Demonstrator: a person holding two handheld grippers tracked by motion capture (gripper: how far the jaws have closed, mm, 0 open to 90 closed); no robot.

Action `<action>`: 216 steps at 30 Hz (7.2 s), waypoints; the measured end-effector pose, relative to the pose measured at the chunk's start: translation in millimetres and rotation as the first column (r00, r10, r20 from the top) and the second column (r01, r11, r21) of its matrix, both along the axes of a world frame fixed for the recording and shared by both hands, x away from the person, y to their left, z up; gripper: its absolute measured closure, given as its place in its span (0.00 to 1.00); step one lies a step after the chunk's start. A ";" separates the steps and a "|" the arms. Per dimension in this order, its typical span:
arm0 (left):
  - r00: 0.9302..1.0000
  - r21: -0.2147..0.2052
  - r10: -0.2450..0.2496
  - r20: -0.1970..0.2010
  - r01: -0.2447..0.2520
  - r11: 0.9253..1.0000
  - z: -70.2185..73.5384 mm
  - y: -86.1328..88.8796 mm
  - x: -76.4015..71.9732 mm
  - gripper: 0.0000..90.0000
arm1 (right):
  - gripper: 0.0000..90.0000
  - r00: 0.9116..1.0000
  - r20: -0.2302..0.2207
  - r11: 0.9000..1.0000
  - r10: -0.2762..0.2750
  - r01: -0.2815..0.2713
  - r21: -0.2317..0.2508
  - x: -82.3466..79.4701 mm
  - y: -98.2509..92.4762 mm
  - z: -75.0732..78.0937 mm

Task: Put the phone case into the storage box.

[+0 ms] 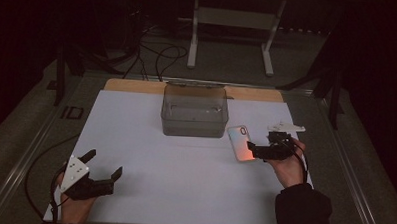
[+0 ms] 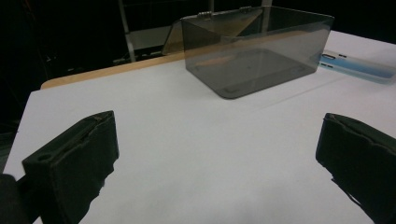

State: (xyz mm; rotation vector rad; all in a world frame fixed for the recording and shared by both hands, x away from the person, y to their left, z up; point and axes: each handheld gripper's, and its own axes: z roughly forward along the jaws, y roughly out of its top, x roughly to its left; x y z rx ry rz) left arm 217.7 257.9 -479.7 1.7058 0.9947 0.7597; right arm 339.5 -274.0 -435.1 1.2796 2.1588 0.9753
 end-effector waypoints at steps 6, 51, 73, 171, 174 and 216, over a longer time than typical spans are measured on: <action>1.000 -0.001 0.000 -0.001 0.000 1.000 -0.1 0.1 0.1 0.00 | 0.10 1.000 -0.013 1.000 0.003 -0.003 -0.022 6.6 2.6 2.7; 1.000 0.009 -0.007 -0.009 0.007 1.000 -0.9 -1.1 0.8 0.00 | 0.13 0.981 -0.193 0.994 -0.037 0.016 -0.106 45.3 3.2 -31.1; 1.000 0.015 -0.010 -0.011 0.010 1.000 -1.1 -1.4 1.0 0.00 | 0.22 0.971 -0.234 0.990 -0.057 0.025 -0.137 56.3 3.0 -44.9; 1.000 0.021 -0.017 -0.025 0.018 1.000 -2.2 -3.3 2.6 0.00 | 0.98 0.979 -0.206 0.975 0.005 -0.050 -0.215 19.7 12.9 -25.4; 0.999 0.022 -0.019 -0.027 0.020 1.000 -2.3 -3.6 2.8 0.00 | 0.98 0.981 -0.196 0.975 0.018 -0.060 -0.214 16.4 14.2 -23.0; 0.999 0.013 -0.022 -0.040 0.023 1.000 0.0 -4.3 3.9 0.00 | 0.98 0.975 -0.076 0.937 0.207 -0.220 -0.271 -1.9 68.9 7.1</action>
